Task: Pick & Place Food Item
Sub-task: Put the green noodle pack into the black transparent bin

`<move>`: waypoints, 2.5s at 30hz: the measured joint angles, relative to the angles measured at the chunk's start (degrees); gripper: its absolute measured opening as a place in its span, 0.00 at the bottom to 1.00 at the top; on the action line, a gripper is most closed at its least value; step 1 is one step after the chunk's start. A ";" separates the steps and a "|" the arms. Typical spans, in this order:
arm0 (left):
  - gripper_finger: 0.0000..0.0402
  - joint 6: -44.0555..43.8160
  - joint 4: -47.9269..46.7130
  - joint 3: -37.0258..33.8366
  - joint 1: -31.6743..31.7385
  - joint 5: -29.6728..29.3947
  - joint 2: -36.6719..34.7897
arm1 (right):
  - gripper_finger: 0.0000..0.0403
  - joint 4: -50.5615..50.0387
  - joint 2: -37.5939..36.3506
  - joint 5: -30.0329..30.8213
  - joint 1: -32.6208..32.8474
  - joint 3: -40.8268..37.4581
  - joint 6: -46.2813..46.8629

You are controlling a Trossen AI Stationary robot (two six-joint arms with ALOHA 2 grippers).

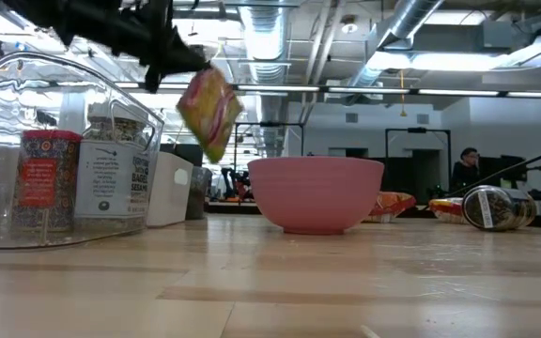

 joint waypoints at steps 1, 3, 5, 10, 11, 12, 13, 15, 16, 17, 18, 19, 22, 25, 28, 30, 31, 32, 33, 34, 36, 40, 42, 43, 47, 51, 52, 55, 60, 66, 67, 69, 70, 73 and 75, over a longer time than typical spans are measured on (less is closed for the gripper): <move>0.00 -0.34 0.11 -0.87 1.63 1.44 -0.08 | 0.60 0.21 0.00 0.30 0.01 -0.01 -0.43; 0.00 -1.30 1.13 -2.19 4.60 3.83 -0.06 | 0.60 0.41 0.00 0.68 0.01 -0.01 -0.72; 0.00 -2.17 2.44 -3.02 7.37 5.63 -0.07 | 0.60 0.40 0.00 0.86 0.01 -0.01 -0.89; 0.00 -3.78 2.46 -4.87 13.54 9.41 0.21 | 0.59 0.43 0.00 0.88 0.04 -0.01 -1.18; 0.00 -4.23 2.55 -5.21 14.74 10.79 0.21 | 0.59 0.47 0.00 0.88 0.14 -0.01 -1.18; 0.00 -4.70 2.54 -5.64 15.90 12.30 0.21 | 0.59 0.47 0.00 0.92 0.16 -0.01 -1.18; 0.00 -4.97 2.46 -6.05 16.95 13.52 0.21 | 0.59 0.47 0.00 0.92 0.18 -0.01 -1.18; 0.00 -5.13 2.10 -6.86 18.50 15.09 0.20 | 0.59 0.48 0.00 0.91 0.16 -0.01 -1.18; 0.00 -5.13 1.36 -7.15 19.28 15.46 0.20 | 0.59 0.49 0.00 0.92 0.16 -0.01 -1.18; 0.00 -5.09 0.39 -7.42 20.06 15.78 0.21 | 0.59 0.49 0.00 0.90 0.16 -0.01 -1.18; 0.00 -4.84 -0.91 -7.51 20.87 16.01 0.19 | 0.59 0.50 0.00 0.90 0.16 -0.01 -1.18; 0.00 -4.42 -2.06 -7.58 21.61 16.04 0.21 | 0.59 0.51 0.00 0.90 0.16 -0.01 -1.18; 0.00 -3.11 -5.35 -7.68 23.94 16.34 0.23 | 0.59 0.51 0.00 0.90 0.16 -0.01 -1.17; 0.00 -2.11 -7.13 -7.68 26.26 16.46 0.23 | 0.59 0.52 0.00 0.90 0.16 -0.01 -1.18; 0.00 -0.12 -9.60 -7.68 28.14 16.40 0.23 | 0.59 0.52 0.00 0.90 0.13 -0.01 -1.18; 0.00 1.88 -11.89 -7.68 29.37 16.41 0.23 | 0.59 0.52 0.00 0.90 0.12 -0.01 -1.18; 0.00 3.27 -12.92 -7.68 30.02 16.43 0.23 | 0.59 0.52 0.00 0.90 0.12 -0.01 -1.18; 0.00 4.67 -13.83 -7.68 30.57 16.40 0.23 | 0.59 0.52 0.00 0.90 0.12 -0.01 -1.18; 0.00 5.98 -14.64 -7.68 31.05 16.40 0.33 | 0.59 0.52 0.00 0.90 0.12 -0.01 -1.18; 0.00 7.26 -15.09 -7.68 31.37 16.40 0.69 | 0.59 0.52 0.00 0.90 0.12 -0.01 -1.18; 0.00 8.82 -15.93 -7.68 31.39 16.30 1.83 | 0.59 0.52 0.00 0.90 0.12 -0.01 -1.18; 0.00 10.00 -14.39 -7.68 31.16 16.31 6.06 | 0.59 0.52 0.00 0.89 -0.28 -0.01 -1.33; 0.00 10.28 -12.67 -7.68 30.98 16.22 9.11 | 0.59 0.52 0.00 0.81 -0.45 -0.01 -1.36; 0.00 10.37 -11.70 -7.68 30.96 16.24 10.38 | 0.59 0.52 0.00 0.81 -0.45 -0.01 -1.57; 0.02 10.37 -6.84 -7.68 30.95 15.92 14.32 | 0.59 0.61 0.00 0.79 -0.46 -0.01 -2.19; 0.08 10.39 -2.61 -7.68 30.95 13.98 14.60 | 0.59 0.58 0.00 0.64 -0.45 -0.01 -2.21; 0.09 10.37 -2.18 -7.68 30.95 13.88 14.33 | 0.59 0.57 0.00 0.54 -0.45 -0.01 -2.21; 0.16 10.37 -1.59 -7.66 31.01 12.84 12.72 | 0.59 0.55 0.00 0.21 -0.45 -0.01 -2.21; 0.27 10.18 -2.90 -7.66 31.02 12.55 8.82 | 0.59 0.56 0.00 0.09 -0.45 -0.01 -2.21; 0.35 8.55 -3.81 -7.66 30.31 13.76 3.01 | 0.59 0.69 0.00 -0.35 -0.45 -0.01 -2.21; 0.35 8.53 -3.71 -7.64 29.48 15.42 2.29 | 0.59 0.69 0.00 -0.35 -0.45 -0.01 -2.21; 0.34 8.86 -3.84 -7.59 26.80 18.51 1.66 | 0.59 0.69 0.00 -0.35 -0.45 -0.01 -2.21; 0.32 9.41 -4.16 -7.59 25.26 19.09 1.65 | 0.59 0.69 0.00 -0.35 -0.46 -0.01 -2.24; 0.25 10.30 -3.94 -7.59 20.46 16.37 3.01 | 0.59 0.70 0.00 -0.35 -0.76 -0.01 -2.41; 0.19 10.32 -3.15 -7.59 17.02 12.35 4.73 | 0.59 0.71 0.00 -0.35 -0.80 -0.01 -2.41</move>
